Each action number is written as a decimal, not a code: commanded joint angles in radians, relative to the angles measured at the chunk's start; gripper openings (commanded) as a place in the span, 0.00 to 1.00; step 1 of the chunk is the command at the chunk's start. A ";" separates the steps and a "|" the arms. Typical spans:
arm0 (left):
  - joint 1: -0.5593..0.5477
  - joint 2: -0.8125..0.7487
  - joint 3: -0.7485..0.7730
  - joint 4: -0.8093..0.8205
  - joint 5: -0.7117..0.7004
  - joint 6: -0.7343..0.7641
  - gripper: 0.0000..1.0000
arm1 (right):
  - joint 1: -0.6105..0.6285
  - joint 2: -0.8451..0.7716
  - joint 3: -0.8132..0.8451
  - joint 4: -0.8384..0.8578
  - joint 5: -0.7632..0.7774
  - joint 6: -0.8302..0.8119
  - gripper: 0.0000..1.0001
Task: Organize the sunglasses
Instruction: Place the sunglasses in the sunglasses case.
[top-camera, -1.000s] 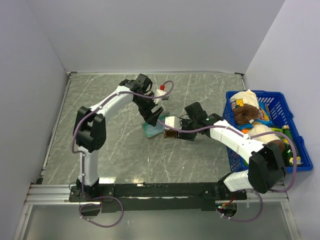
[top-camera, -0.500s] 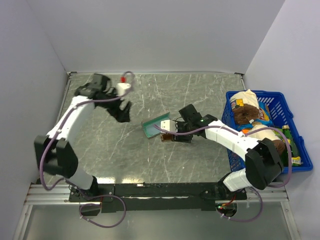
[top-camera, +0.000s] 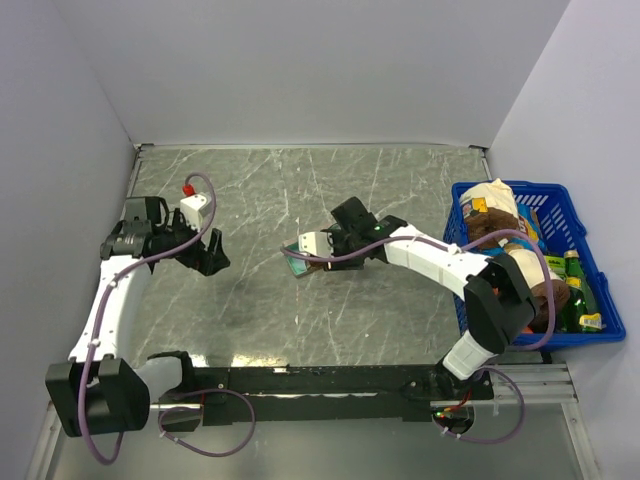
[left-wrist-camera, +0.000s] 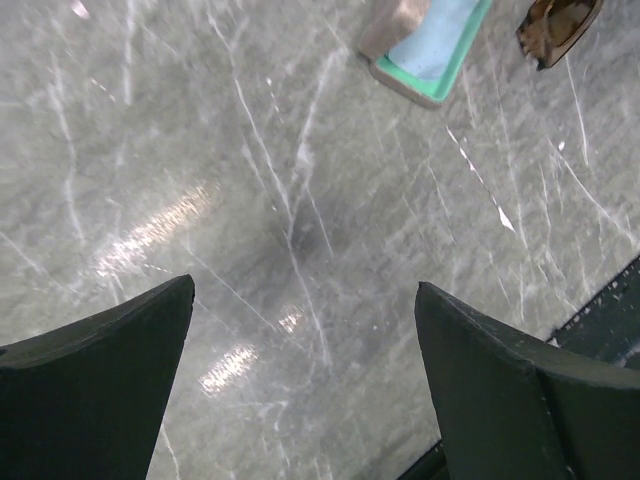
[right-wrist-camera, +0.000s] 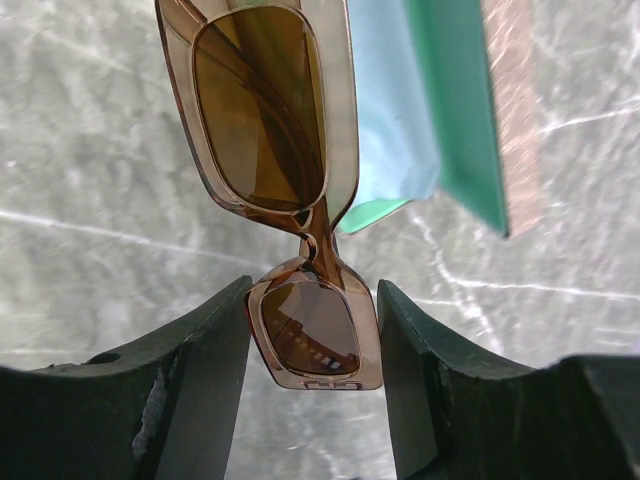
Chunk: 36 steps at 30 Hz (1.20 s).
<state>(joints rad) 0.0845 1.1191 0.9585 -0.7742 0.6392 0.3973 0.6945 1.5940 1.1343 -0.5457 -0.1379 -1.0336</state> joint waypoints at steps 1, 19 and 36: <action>0.014 -0.036 -0.010 0.073 0.063 -0.008 0.96 | 0.033 0.029 0.048 0.021 0.055 -0.057 0.04; 0.029 -0.002 -0.033 0.084 0.063 0.008 0.96 | 0.076 0.161 0.084 0.095 0.136 -0.134 0.03; 0.034 0.007 -0.041 0.089 0.068 0.017 0.96 | 0.076 0.198 0.111 0.151 0.169 -0.157 0.03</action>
<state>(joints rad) 0.1127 1.1343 0.9195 -0.7086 0.6693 0.4019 0.7658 1.7763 1.1942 -0.4278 0.0093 -1.1698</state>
